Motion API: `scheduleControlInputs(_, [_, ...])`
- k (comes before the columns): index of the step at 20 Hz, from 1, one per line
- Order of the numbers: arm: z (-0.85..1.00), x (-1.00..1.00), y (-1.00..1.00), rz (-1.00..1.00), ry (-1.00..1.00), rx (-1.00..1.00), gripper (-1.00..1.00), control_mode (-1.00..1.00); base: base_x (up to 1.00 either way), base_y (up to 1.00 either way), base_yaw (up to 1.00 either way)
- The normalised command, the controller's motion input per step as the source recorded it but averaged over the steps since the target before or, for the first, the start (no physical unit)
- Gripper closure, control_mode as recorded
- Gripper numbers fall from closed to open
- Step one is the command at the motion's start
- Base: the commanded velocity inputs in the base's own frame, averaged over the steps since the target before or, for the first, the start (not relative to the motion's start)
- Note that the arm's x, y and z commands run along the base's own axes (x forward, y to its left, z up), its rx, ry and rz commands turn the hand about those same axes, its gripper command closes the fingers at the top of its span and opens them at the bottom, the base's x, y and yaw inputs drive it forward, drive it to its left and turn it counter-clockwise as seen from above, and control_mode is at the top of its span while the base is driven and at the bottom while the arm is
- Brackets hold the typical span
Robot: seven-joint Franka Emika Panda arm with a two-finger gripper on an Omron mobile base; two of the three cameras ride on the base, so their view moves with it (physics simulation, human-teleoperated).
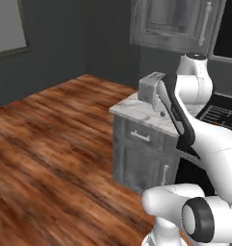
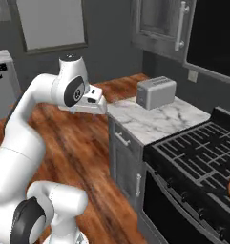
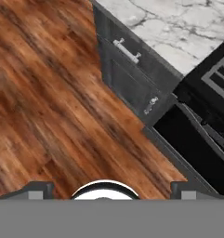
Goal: Retrieve the fish from the fridge and place it on the saucepan with marinade on the stove.
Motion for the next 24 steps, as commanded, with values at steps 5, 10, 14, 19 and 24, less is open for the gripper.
scheduleControlInputs(5, [0.0, 0.0, 0.0, 0.0, 0.0, 0.0, -1.0, 1.0, -0.12, 0.0, 1.0])
scheduleControlInputs(10, [0.0, 0.0, 0.0, 0.0, 0.0, 0.0, -1.0, 1.0, -0.06, 0.02, 1.0])
scheduleControlInputs(14, [0.0, 0.0, 0.0, 0.0, 0.0, 0.0, -1.0, 1.0, 0.0, 0.0, 1.0])
scheduleControlInputs(19, [0.0, 0.0, 0.0, 0.0, 0.0, 0.0, -1.0, 1.0, 0.01, 0.0, 0.99])
scheduleControlInputs(24, [0.0, 0.0, 0.0, 0.0, 0.0, 0.0, -1.0, 1.0, 0.03, 0.0, 0.98])
